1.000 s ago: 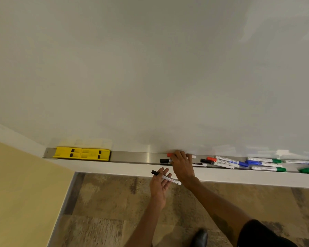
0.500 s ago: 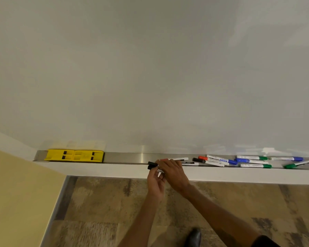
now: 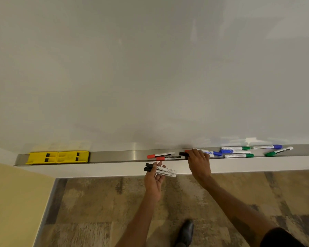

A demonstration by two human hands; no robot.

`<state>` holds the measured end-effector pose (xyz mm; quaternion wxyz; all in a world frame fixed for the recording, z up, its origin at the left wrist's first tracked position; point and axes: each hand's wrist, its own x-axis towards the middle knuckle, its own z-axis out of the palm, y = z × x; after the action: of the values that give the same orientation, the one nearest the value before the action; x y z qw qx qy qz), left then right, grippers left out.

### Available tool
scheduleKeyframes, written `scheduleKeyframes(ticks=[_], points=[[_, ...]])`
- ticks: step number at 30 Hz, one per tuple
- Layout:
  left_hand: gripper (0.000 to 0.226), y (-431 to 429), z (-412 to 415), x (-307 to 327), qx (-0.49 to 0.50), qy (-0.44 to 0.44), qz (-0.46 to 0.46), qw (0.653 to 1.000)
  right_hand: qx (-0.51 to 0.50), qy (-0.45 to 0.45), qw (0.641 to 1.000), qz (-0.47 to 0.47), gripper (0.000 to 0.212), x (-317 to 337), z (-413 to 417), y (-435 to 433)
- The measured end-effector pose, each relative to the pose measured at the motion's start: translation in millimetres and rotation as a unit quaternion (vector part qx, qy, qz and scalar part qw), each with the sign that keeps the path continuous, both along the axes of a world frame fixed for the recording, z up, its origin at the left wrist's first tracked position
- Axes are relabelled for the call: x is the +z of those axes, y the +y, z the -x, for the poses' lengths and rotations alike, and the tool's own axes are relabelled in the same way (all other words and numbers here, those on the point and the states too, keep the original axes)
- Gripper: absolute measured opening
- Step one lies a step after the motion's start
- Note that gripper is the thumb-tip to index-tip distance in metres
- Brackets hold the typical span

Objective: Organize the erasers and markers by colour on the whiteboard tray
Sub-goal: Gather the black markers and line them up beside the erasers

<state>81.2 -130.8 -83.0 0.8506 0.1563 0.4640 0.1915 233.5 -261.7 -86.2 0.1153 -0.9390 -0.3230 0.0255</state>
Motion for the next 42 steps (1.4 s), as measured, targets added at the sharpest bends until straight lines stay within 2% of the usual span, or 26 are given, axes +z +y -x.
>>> scheduleKeyframes(ticks=[8, 11, 17, 21, 26, 34, 37, 40, 41, 42], points=[[0.025, -13, -8, -3, -0.008, -0.002, 0.001, 1.000, 0.032, 0.013, 0.999, 0.037, 0.058, -4, -15, -11], [0.031, -16, -12, -2, -0.012, 0.003, -0.019, 1.000, 0.038, 0.007, 0.998, 0.043, 0.062, -3, -19, -11], [0.039, -19, -15, -4, -0.016, -0.002, -0.018, 1.000, 0.082, -0.015, 0.997, -0.001, 0.069, -2, -15, -16], [0.038, -20, -16, -1, -0.017, -0.017, -0.010, 1.000, 0.120, 0.001, 0.990, -0.078, 0.059, 9, 3, 0], [0.040, -16, -13, 12, 0.001, -0.046, -0.010, 0.999, 0.162, 0.099, 0.967, -0.167, 0.030, 26, 37, 39], [0.042, 25, 16, 21, 0.036, -0.039, -0.049, 0.997, 0.228, 0.104, 0.952, -0.173, 0.033, 29, 77, 90], [0.043, 43, 29, 21, 0.057, -0.048, -0.051, 0.996, 0.196, 0.164, 0.945, -0.204, 0.030, 33, 84, 102], [0.043, 65, 38, 22, 0.092, -0.054, -0.057, 0.993, 0.061, 0.260, 0.935, -0.232, 0.034, 28, 92, 111], [0.042, 73, 41, 22, 0.104, -0.050, -0.058, 0.992, 0.015, 0.323, 0.911, -0.254, 0.032, 27, 95, 114], [0.041, 81, 44, 22, 0.112, -0.046, -0.060, 0.991, -0.022, 0.400, 0.870, -0.287, 0.029, 27, 98, 118]])
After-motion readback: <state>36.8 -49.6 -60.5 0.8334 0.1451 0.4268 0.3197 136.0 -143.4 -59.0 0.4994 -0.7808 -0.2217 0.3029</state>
